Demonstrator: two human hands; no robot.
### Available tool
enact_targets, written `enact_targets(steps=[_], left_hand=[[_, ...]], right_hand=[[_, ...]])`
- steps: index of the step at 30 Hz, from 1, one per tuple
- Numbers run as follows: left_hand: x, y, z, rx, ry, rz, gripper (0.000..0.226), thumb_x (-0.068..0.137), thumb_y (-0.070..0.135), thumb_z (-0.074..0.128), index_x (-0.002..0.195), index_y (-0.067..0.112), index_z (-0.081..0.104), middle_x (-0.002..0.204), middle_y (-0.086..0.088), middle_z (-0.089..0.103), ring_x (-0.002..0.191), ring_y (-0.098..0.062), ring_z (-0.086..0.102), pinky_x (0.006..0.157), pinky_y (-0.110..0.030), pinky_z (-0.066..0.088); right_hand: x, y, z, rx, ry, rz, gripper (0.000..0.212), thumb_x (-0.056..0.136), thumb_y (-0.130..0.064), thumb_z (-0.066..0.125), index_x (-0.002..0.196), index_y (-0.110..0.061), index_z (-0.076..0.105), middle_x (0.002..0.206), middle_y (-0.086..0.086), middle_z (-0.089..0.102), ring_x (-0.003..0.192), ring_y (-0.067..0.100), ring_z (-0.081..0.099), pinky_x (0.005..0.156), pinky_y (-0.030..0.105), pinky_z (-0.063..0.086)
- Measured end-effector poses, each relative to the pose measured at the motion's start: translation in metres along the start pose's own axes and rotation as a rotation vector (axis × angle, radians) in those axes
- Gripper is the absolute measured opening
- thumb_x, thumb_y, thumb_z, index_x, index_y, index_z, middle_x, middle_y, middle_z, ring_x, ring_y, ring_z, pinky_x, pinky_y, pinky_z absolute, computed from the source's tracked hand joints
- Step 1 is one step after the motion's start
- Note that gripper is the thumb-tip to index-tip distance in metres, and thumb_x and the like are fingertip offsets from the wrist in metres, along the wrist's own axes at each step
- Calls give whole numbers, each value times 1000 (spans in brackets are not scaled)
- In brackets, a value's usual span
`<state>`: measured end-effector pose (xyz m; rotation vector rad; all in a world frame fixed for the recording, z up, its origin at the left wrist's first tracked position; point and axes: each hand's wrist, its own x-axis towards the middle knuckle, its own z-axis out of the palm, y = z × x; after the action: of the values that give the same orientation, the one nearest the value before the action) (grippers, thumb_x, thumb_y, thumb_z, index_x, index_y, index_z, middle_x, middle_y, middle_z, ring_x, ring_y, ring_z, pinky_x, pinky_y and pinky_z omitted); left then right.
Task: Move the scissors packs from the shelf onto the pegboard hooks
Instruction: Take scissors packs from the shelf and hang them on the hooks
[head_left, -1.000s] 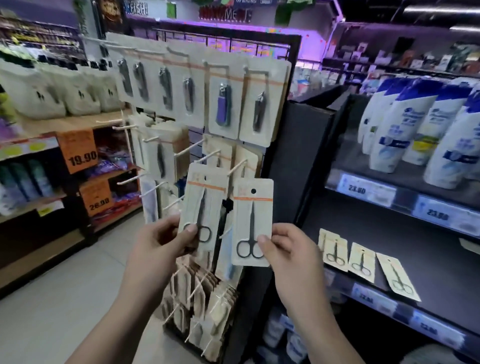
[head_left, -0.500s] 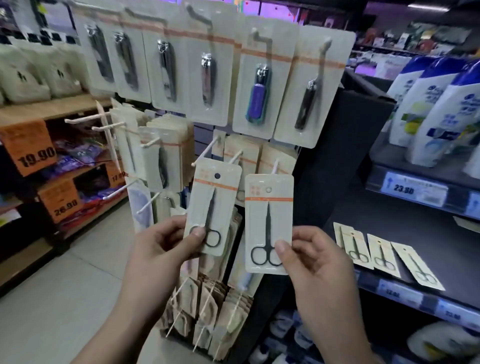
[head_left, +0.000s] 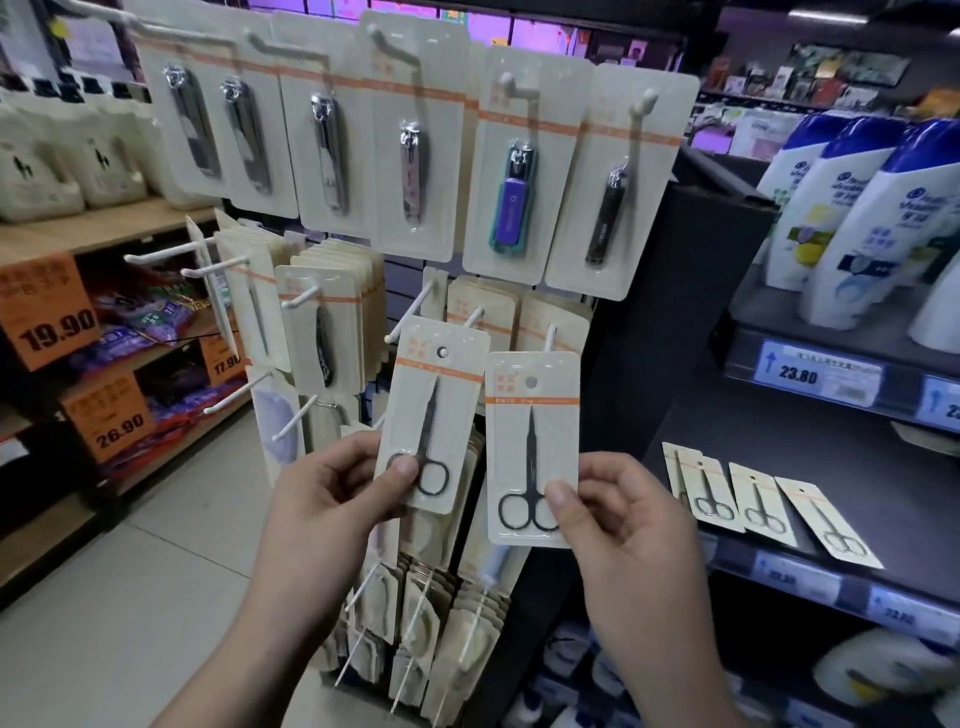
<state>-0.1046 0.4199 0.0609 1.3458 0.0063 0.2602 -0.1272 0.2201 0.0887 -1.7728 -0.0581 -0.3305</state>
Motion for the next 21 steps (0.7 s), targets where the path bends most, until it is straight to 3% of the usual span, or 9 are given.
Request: enact_targets(steps=[8,16,21], left_hand=[[4,-4,1,26,-19,-4,13,87,8,69,96,10,79,87,-13,82,75,-19,75,69,-27,61],[15,-7,10,17,-18,-29,15,90,8,67,101,9,76,92,-15,82,89,-34,76,88,-51,59],[20,-9,11,8,-35,-31,14,90,8,66,99,11,77,92,-14,82,95,-42,74,92,-54,58]], right_hand=[[-2,1,2,8,29,3,10,91,-13,70,92,-23,69,85,-14,79,77,-2,73,64,5,52],[0,1,6,0,38,-5,10,93,-11,68,95,-20,69,88,-16,78,78,-3,73,62,5,53],[-4,6,5,-3,72,3,11,92,-11,69,94,-22,69,87,-10,79,79,1,74,63,8,54]])
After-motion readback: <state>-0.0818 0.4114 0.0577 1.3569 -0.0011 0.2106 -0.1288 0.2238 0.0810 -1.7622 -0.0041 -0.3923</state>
